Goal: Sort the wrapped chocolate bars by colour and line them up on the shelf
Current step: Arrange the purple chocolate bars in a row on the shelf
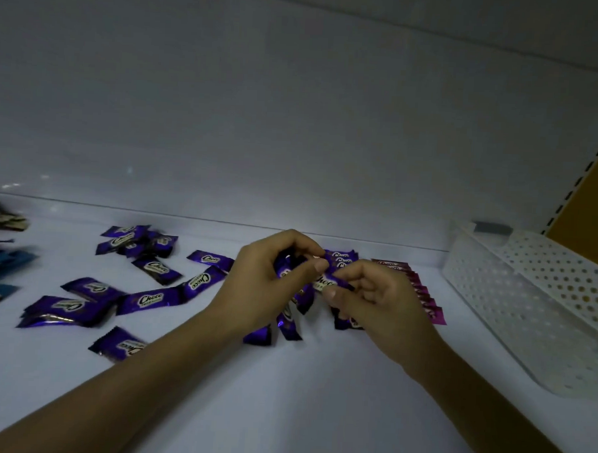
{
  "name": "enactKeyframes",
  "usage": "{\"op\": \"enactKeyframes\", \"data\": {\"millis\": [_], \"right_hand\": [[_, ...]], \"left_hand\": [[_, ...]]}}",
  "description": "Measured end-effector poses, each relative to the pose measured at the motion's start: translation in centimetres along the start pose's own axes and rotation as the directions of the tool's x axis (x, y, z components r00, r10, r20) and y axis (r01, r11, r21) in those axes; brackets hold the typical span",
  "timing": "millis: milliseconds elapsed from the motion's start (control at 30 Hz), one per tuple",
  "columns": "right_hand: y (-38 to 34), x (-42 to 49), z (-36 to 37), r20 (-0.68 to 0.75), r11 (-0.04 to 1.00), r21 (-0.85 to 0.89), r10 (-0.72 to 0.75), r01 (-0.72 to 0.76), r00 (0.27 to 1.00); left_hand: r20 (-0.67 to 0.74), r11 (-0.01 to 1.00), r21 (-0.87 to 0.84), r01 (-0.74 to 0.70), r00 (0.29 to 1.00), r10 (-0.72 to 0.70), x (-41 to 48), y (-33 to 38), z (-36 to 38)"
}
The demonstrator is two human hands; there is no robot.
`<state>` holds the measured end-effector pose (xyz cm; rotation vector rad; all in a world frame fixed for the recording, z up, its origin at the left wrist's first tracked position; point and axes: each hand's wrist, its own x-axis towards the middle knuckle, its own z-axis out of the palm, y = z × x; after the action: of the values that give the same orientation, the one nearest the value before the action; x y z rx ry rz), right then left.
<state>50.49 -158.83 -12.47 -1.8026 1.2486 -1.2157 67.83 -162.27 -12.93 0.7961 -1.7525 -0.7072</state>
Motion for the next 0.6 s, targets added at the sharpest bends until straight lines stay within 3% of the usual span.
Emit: {"op": "enactKeyframes", "data": {"millis": [367,533,600], "right_hand": [[0.0,0.3,-0.8,-0.069,0.978,0.182,0.117,-0.103,0.991],[0.1,0.2,-0.8,-0.063,0.983,-0.159,-0.105,0.094,0.992],[0.0,0.1,-1.4,-0.019,0.982,-0.165,-0.1,0.096,0.995]], "left_hand": [[-0.002,0.993,-0.071,0.099,0.995,-0.1,0.1,-0.6,0.0],[0.052,0.997,0.057,0.06,0.997,-0.062,-0.3,-0.5,0.0],[0.076,0.997,0.05,0.063,0.995,-0.067,-0.5,-0.6,0.2]]}}
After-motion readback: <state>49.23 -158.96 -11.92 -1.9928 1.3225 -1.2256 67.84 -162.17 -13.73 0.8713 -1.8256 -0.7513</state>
